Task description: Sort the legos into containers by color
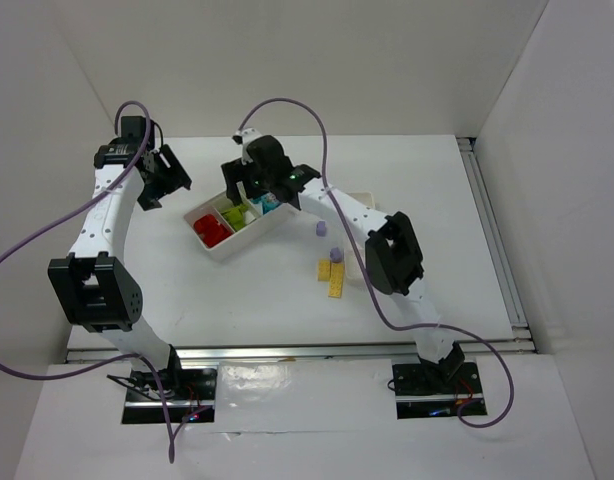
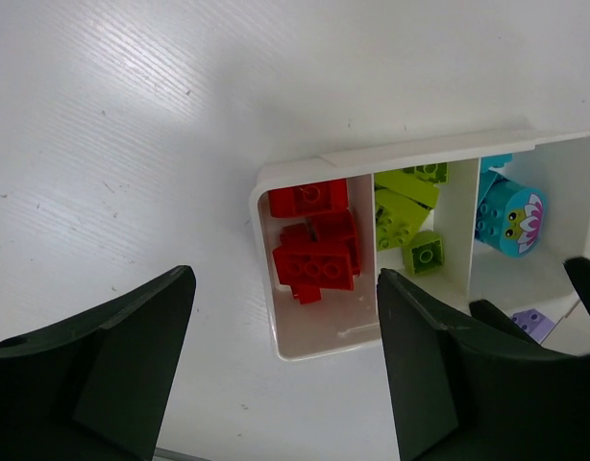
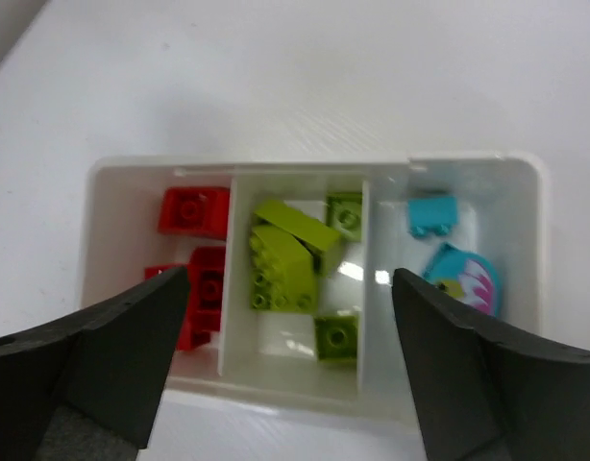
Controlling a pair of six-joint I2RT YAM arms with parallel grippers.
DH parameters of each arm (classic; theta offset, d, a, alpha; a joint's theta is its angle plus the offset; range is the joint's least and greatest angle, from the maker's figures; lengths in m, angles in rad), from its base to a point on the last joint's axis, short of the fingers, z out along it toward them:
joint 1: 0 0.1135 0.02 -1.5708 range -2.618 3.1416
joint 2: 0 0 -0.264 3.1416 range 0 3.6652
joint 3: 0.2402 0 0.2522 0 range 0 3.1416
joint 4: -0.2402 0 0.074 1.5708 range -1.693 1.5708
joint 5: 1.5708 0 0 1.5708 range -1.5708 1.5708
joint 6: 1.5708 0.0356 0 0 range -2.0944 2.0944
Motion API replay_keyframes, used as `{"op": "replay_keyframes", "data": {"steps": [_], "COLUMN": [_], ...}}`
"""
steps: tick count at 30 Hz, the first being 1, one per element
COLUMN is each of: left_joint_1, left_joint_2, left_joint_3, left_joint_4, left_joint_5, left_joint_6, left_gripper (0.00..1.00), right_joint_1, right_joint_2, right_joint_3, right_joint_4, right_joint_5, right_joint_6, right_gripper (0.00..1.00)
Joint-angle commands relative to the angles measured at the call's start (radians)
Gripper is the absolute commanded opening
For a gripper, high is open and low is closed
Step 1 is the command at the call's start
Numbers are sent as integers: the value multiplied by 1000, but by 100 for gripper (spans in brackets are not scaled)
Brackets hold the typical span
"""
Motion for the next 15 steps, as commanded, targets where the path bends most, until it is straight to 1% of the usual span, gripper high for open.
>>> {"op": "replay_keyframes", "data": {"steps": [1,2,3,4,5,6,7,9,10,12,13,15], "left_joint_1": [5,5,5,5,5,5,5,5,5,5,5,5], "left_joint_2": [-26,-26,-26,-26,-26,-26,-26,-26,-26,-15,-15,-15], "left_joint_3": [37,37,28,28,28,28,28,19,19,19,19,8], "left_joint_4": [-7,-7,-7,-7,-7,-7,-7,4,4,4,4,15], "left_joint_5": [-15,-6,-6,-6,-6,-6,-6,5,5,17,28,37], "left_joint_6": [11,2,1,1,1,1,1,1,1,1,-8,-8], "left_gripper": [86,86,86,86,86,86,86,86,86,86,86,85], "right_joint_1": [10,1,-8,-24,-36,-50,-74,-106,-129,-140,-140,-140], "right_joint_2": [-191,-226,-302,-338,-372,-428,-449,-466,-466,-402,-380,-331], "right_joint_3": [-105,-155,-264,-319,-373,-472,-517,-609,-610,-599,-572,-572], "right_joint_4": [24,40,49,60,60,60,40,17,-33,-95,-165,-193], "right_joint_5": [147,181,209,275,299,316,352,332,314,303,329,329], "right_joint_6": [-24,-12,-12,8,35,51,71,117,137,180,203,233], "right_gripper": [87,84,80,72,70,69,69,69,69,79,81,82]}}
